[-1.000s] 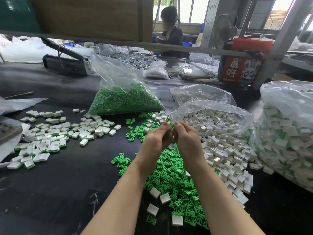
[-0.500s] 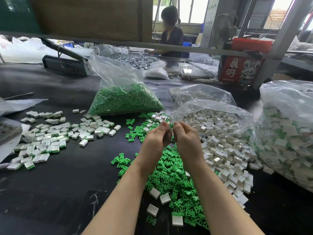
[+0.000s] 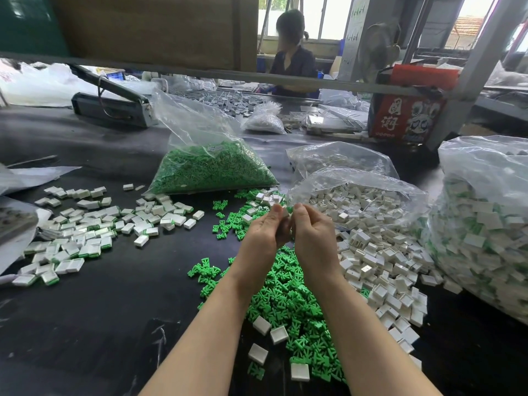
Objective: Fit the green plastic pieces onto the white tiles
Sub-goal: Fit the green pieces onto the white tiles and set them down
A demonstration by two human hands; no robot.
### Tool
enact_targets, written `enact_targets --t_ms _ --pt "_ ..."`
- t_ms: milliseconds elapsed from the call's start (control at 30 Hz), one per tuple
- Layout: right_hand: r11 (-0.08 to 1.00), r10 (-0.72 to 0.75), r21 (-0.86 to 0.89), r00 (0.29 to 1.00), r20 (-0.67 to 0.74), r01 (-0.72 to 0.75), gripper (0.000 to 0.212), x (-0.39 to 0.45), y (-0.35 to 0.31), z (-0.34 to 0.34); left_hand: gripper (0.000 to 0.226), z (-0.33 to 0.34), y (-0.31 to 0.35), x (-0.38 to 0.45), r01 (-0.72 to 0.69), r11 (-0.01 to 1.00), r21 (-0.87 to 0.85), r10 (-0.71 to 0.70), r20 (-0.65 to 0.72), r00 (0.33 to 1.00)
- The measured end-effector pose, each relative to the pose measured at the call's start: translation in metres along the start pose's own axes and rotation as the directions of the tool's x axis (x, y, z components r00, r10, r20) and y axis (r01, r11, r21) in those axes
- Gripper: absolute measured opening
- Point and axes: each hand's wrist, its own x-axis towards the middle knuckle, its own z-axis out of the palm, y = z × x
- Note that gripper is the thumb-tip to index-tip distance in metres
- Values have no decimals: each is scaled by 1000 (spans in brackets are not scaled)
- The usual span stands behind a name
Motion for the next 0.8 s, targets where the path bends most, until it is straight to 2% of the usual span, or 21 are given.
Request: enact_targets --t_ms 100,333,800 --pt "1000 9 -1 1000 10 -9 39 0 -1 0 42 1 0 -1 10 1000 -14 -10 -6 1000" --pt "977 173 124 985 -7 -171 42 1 -2 -1 43 0 1 -2 14 1000 -13 -14 64 998" --pt "999 1 42 998 61 -3 38 -1 -4 -1 46 -1 1 -1 4 1000 -27 -3 35 999"
